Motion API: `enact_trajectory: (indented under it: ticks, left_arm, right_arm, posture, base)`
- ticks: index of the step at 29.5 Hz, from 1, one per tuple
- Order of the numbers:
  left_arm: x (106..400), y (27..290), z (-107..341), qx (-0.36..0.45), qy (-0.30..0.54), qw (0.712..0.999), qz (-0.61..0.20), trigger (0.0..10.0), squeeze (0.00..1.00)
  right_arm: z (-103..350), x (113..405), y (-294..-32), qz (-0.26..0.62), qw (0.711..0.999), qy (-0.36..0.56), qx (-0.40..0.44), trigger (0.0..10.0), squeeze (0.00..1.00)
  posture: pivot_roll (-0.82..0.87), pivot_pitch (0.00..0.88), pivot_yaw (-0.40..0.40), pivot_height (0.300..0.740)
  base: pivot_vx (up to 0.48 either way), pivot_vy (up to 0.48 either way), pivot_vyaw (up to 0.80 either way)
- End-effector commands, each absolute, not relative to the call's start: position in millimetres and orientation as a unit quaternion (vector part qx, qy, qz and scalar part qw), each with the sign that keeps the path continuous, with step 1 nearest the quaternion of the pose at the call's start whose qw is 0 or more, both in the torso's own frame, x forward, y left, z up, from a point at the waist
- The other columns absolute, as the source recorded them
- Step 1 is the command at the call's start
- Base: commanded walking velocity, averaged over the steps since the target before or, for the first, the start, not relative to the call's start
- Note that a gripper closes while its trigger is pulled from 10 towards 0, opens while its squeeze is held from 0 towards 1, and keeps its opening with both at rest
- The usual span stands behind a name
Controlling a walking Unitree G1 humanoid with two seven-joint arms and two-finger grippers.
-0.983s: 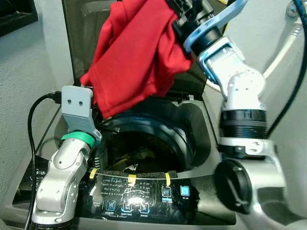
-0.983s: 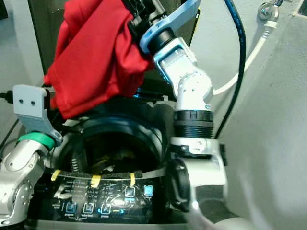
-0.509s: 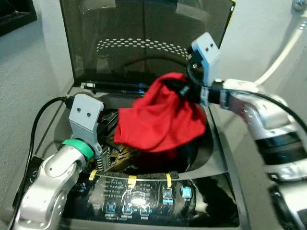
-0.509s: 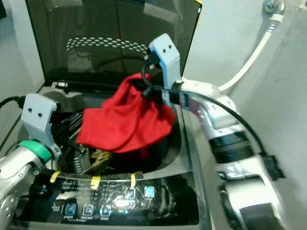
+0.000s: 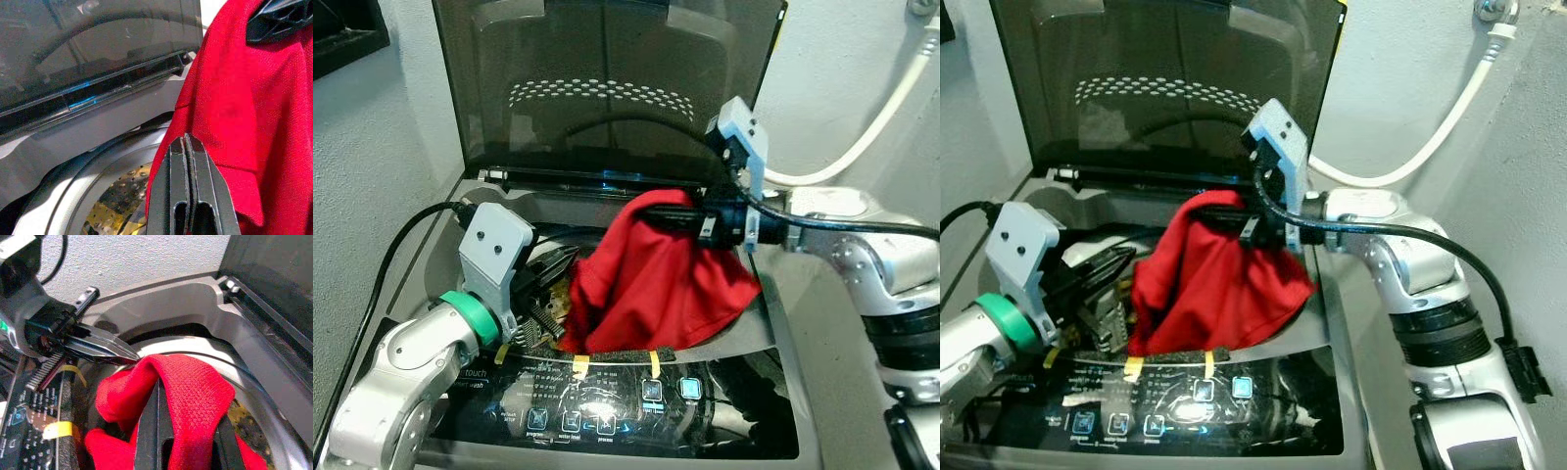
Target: Clothes washing
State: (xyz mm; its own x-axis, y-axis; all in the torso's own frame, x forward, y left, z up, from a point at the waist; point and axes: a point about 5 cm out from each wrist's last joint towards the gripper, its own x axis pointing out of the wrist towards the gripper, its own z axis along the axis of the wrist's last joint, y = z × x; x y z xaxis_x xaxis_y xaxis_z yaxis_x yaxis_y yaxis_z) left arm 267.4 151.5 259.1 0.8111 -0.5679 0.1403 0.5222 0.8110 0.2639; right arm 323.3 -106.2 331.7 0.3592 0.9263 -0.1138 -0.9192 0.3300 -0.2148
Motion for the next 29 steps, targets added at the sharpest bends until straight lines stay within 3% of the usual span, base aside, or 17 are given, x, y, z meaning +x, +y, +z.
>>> enact_trajectory:
  ticks: [1, 2, 10, 11, 12, 18, 19, 21, 25, 26, 29]
  left_arm:
    - [264, 149, 261, 0.111, -0.108, 0.941, -0.3, 10.0, 0.0]
    - [262, 148, 261, 0.111, -0.105, 0.938, -0.312, 10.0, 0.0]
    - [256, 144, 260, 0.102, -0.098, 0.932, -0.334, 10.0, 0.0]
    - [255, 142, 261, 0.091, -0.101, 0.93, -0.341, 10.0, 0.0]
    - [255, 141, 262, 0.082, -0.102, 0.928, -0.349, 10.0, 0.0]
    - [255, 141, 264, 0.073, -0.108, 0.928, -0.35, 10.0, 0.0]
    - [265, 148, 264, 0.073, -0.106, 0.948, -0.291, 10.0, 0.0]
    - [271, 153, 264, 0.068, -0.107, 0.957, -0.259, 10.0, 0.0]
    - [274, 156, 264, 0.064, -0.108, 0.963, -0.239, 10.0, 0.0]
    - [279, 163, 263, 0.06, -0.108, 0.973, -0.196, 10.0, 0.0]
    - [285, 173, 261, 0.036, -0.101, 0.984, -0.145, 10.0, 0.0]
  right_arm:
    - [336, 320, -106, 0.57, 0.812, -0.025, -0.12, 10.0, 0.02]
    - [334, 321, -101, 0.571, 0.814, -0.02, -0.106, 10.0, 1.0]
    - [328, 327, -92, 0.557, 0.824, -0.011, -0.105, 10.0, 1.0]
    - [330, 332, -94, 0.537, 0.837, -0.02, -0.106, 10.0, 0.45]
    - [332, 336, -98, 0.515, 0.85, -0.027, -0.108, 10.0, 0.0]
    - [347, 352, -112, 0.416, 0.901, -0.086, -0.086, 10.0, 0.0]
    - [356, 364, -123, 0.328, 0.933, -0.139, -0.043, 10.0, 0.0]
    - [358, 369, -131, 0.279, 0.948, -0.154, -0.014, 10.0, 0.0]
    - [358, 373, -136, 0.247, 0.956, -0.16, 0.006, 10.0, 0.0]
    - [357, 374, -142, 0.214, 0.961, -0.174, 0.033, 10.0, 0.0]
    - [348, 368, -141, 0.244, 0.951, -0.159, 0.102, 10.0, 0.0]
  posture:
    - [0.04, 0.063, 0.031, 0.74]
    - [0.04, 0.063, 0.028, 0.74]
    - [0.04, 0.062, 0.024, 0.74]
    - [0.04, 0.059, 0.025, 0.74]
    - [0.04, 0.057, 0.026, 0.74]
    - [0.03, 0.044, 0.029, 0.74]
    - [0.03, 0.04, 0.025, 0.74]
    - [0.03, 0.037, 0.022, 0.74]
    - [0.03, 0.037, 0.021, 0.74]
    - [0.03, 0.034, 0.022, 0.74]
    - [0.03, 0.035, 0.028, 0.74]
  base:
    - [0.0, 0.0, 0.0]
    - [0.0, 0.0, 0.0]
    - [0.0, 0.0, 0.0]
    - [0.0, 0.0, 0.0]
    - [0.0, 0.0, 0.0]
    - [0.0, 0.0, 0.0]
    - [0.0, 0.0, 0.0]
    - [0.0, 0.0, 0.0]
    - [0.0, 0.0, 0.0]
    - [0.0, 0.0, 0.0]
    - [0.0, 0.0, 0.0]
